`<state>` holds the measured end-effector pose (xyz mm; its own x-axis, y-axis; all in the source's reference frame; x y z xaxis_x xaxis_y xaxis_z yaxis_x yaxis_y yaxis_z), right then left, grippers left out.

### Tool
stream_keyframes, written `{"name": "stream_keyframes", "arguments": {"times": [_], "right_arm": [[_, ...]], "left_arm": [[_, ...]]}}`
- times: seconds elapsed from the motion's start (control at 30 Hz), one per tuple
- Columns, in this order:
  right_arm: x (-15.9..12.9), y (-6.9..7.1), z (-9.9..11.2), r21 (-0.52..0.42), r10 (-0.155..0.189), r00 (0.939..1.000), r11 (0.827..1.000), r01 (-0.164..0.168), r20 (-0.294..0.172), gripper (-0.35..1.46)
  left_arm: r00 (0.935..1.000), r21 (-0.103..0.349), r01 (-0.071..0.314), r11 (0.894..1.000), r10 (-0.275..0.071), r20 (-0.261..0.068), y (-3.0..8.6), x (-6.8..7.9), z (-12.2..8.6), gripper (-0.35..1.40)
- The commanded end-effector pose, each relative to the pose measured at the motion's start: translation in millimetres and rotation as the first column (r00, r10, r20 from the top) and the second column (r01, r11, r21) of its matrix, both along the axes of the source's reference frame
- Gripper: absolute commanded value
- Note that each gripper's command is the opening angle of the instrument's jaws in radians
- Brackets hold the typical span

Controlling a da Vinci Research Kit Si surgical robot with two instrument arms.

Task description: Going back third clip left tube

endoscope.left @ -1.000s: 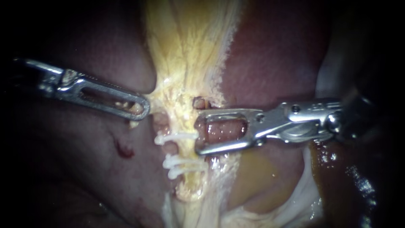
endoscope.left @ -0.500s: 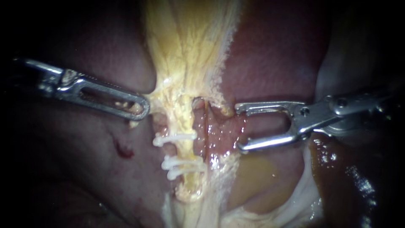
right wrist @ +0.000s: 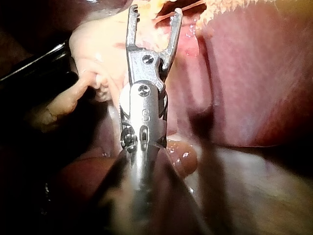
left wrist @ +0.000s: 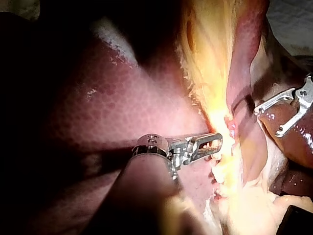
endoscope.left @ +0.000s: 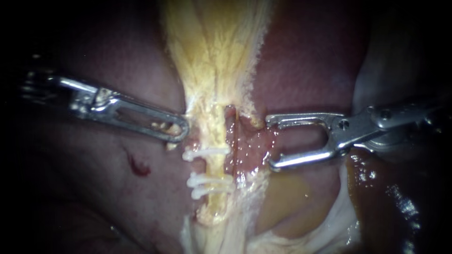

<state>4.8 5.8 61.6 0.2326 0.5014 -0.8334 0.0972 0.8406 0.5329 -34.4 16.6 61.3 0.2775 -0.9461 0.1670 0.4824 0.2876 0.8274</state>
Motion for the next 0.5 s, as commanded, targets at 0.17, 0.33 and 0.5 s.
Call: {"name": "stream_keyframes", "arguments": {"times": [0.17, 0.33, 0.5], "right_arm": [[0.1, -0.1, -0.2, 0.0, 0.001, 1.0, 1.0, -0.001, -0.001, 0.5], [0.1, -0.2, -0.3, -0.005, 0.0, 1.0, 1.0, 0.0, -0.003, 0.5], [0.1, -0.2, -0.4, -0.005, 0.0, 1.0, 1.0, 0.0, -0.003, 0.5]], "left_arm": [[0.9999, -0.001, -0.009, 1.0, 0.009, -0.007, 0.5, -0.7, 1.6, -0.35], [0.9999, 0.0, -0.012, 1.0, 0.012, -0.008, 0.6, -0.8, 2.0, -0.35], [0.9999, 0.0, -0.011, 1.0, 0.011, -0.009, 0.6, -1.0, 1.9, -0.35]]}}
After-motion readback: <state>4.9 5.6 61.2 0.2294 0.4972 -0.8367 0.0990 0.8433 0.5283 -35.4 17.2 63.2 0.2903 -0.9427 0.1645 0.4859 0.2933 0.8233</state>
